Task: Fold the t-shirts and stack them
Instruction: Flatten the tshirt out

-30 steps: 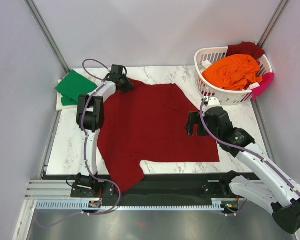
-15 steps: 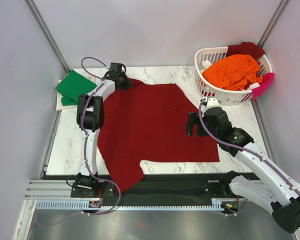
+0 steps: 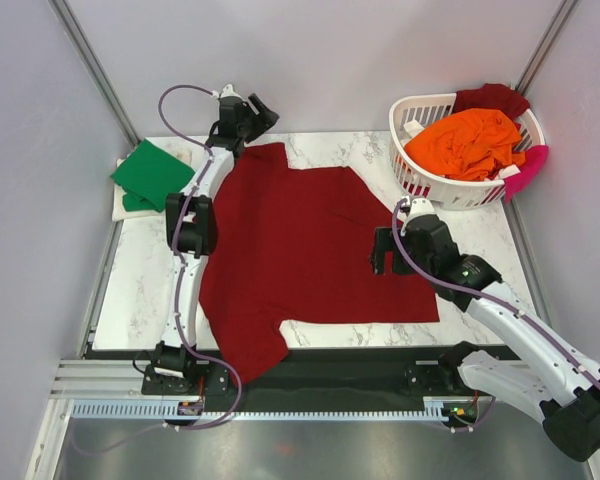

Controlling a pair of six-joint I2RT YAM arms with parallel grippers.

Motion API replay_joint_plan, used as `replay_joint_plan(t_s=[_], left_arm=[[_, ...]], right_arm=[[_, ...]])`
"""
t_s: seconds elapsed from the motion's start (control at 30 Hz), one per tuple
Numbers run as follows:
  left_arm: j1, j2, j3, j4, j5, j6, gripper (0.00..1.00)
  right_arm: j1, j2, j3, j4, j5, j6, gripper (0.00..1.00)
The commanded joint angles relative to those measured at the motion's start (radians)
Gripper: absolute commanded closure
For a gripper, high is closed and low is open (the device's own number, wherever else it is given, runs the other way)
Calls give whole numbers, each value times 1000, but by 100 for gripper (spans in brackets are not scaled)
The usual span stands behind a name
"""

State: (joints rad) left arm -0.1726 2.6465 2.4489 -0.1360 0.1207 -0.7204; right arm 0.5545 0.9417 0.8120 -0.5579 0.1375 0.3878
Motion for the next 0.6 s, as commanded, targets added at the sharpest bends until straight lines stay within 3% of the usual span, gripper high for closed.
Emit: replay_joint_plan(t_s=[0.0, 0.03, 0.17, 0.27, 0.4, 0.5, 0.57], left_arm=[[-16, 39, 38, 226, 31, 55, 8], [-21, 40, 45, 228, 36, 64, 0], [-21, -22, 3, 230, 109, 90, 0], [-19, -163, -160, 228, 61, 145, 1], [8, -292, -355, 181, -9, 153, 8], [53, -370, -433, 87, 118, 73, 24], [59, -457, -610, 88, 142, 55, 27]], right_arm=[[2, -1, 0, 19, 19, -10, 5], [2, -1, 0, 19, 20, -9, 5], [2, 11, -2, 21, 20, -3, 4], [2, 25, 4, 24, 10, 0, 5], [2, 26, 4, 36, -1, 22, 5], [1, 61, 6, 67, 8, 20, 5], [2, 112, 30, 75, 16, 10, 5]])
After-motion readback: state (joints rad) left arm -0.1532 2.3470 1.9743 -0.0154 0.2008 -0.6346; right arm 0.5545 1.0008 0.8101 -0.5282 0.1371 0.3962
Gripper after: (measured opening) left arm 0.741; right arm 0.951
